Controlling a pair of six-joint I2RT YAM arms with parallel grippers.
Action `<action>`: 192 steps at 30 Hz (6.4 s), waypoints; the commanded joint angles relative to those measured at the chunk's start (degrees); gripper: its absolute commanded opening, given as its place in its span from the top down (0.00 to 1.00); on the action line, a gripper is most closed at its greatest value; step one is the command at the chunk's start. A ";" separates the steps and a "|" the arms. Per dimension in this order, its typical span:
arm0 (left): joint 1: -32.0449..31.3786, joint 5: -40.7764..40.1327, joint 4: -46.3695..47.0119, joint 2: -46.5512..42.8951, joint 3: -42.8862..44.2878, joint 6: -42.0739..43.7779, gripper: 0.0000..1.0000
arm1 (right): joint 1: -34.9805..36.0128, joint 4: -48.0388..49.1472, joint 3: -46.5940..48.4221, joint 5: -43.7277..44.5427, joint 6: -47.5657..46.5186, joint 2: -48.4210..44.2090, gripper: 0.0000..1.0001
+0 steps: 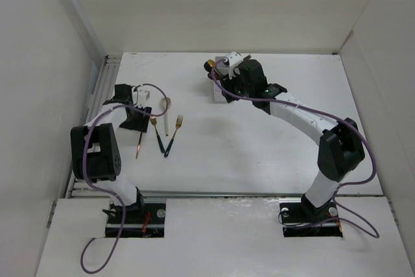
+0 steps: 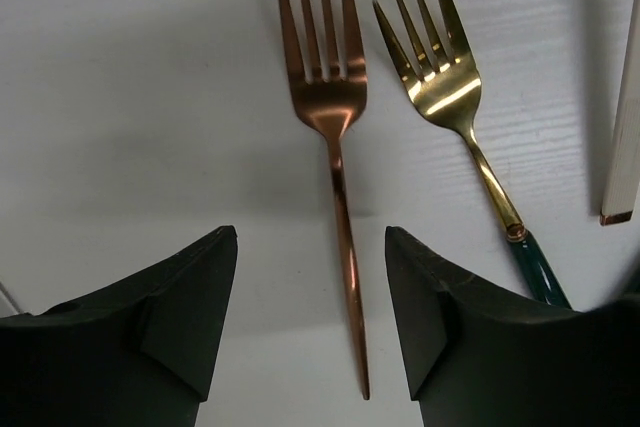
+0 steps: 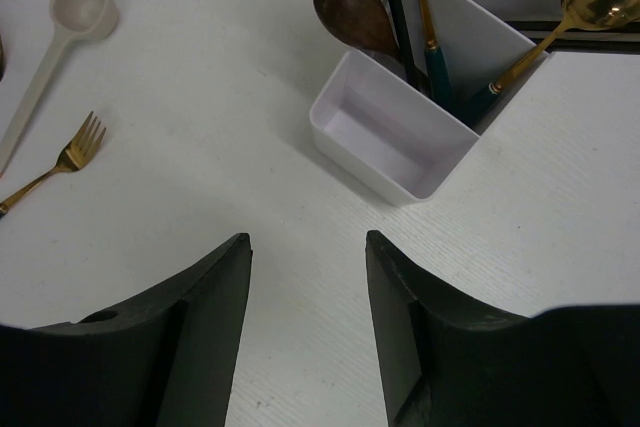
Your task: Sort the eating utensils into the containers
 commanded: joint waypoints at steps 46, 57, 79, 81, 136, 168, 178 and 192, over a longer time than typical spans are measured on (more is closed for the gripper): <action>-24.98 17.44 50.70 -1.03 20.89 -18.31 1.00 | -18.03 11.60 -1.20 1.26 -0.42 -11.02 0.50; -32.28 17.55 69.25 19.54 28.90 -24.29 1.00 | -19.26 5.45 -2.34 4.06 -2.09 -16.38 0.50; -33.95 19.65 69.01 29.23 28.37 -19.20 0.98 | -19.26 -2.55 3.90 10.40 -9.74 -13.14 0.50; -34.48 19.65 68.21 29.75 28.37 -18.67 0.95 | -19.26 -2.55 3.38 10.92 -10.96 -13.75 0.50; -20.15 -15.34 7.39 13.58 11.76 -27.80 0.52 | -13.19 1.49 -4.27 6.27 -10.17 -16.13 0.38; -34.65 -7.78 55.10 11.99 27.84 -17.88 1.00 | -18.47 2.89 2.14 3.89 -6.84 -10.68 0.39; -38.70 -3.28 74.79 29.31 38.30 -16.04 1.00 | -18.99 2.89 2.76 3.89 -7.36 -10.15 0.39; -39.23 -8.21 72.16 32.14 36.38 -15.07 0.62 | -18.99 2.89 2.76 5.47 -9.03 -10.68 0.39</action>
